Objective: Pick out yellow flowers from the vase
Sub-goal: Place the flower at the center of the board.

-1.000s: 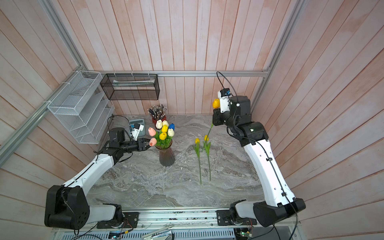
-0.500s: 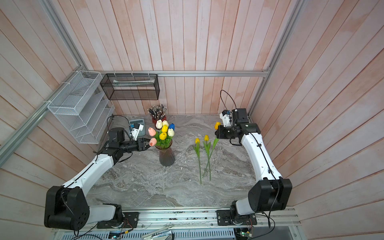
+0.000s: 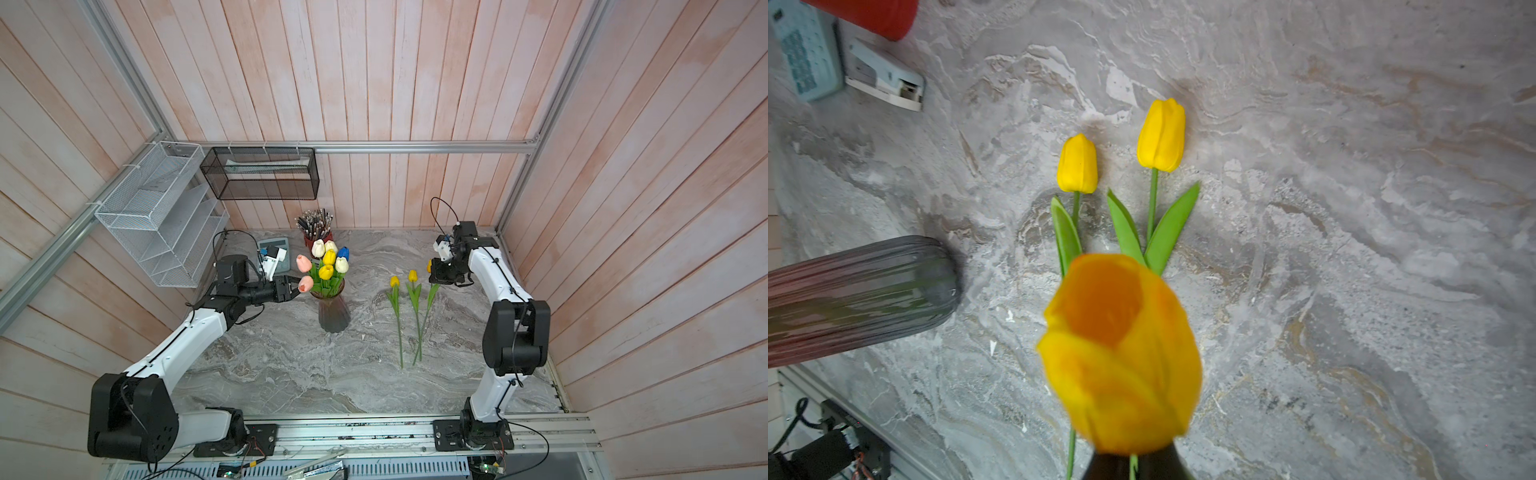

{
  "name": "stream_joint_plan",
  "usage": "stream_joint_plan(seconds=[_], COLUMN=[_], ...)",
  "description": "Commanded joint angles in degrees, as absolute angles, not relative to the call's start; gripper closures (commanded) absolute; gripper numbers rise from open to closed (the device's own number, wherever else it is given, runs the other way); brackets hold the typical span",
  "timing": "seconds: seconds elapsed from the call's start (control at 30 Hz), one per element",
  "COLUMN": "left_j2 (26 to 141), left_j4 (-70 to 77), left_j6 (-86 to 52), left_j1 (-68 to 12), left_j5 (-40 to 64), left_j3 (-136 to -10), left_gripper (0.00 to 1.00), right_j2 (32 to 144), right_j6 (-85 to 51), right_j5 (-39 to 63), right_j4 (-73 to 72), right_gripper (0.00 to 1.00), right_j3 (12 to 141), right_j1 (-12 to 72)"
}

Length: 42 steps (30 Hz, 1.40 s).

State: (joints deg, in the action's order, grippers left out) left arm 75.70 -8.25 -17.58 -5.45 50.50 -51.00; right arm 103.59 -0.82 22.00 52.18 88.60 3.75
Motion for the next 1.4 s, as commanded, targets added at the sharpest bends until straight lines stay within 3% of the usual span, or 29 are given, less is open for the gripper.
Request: stream_joint_plan(seconds=[0.0,0.7,1.07,1.37], left_j2=[73.77,72.96,72.43,72.15], left_j4=[-9.18,-9.89,-10.46,-10.73], left_j6=[-16.21,-15.85,-15.65,-15.49], left_j1=[-5.01,-5.01,-5.01,-5.03], left_j5=[49.74,49.48,49.21,49.05], left_j3=[-51.33,-51.05,-51.09,-51.01], left_gripper=[0.52,0.52,0.52,0.52], right_j2=[105.62,120.06,123.28,122.62], right_j6=[1.66,4.70,5.87,5.03], right_j5=[16.81,15.84,19.86,19.29], right_j4=[55.83,56.62,51.40,49.67], right_gripper=[1.00,0.99,0.94,0.82], right_j3=[91.87,102.18,100.25,99.10], right_j1=[3.17,2.52,2.77,3.63])
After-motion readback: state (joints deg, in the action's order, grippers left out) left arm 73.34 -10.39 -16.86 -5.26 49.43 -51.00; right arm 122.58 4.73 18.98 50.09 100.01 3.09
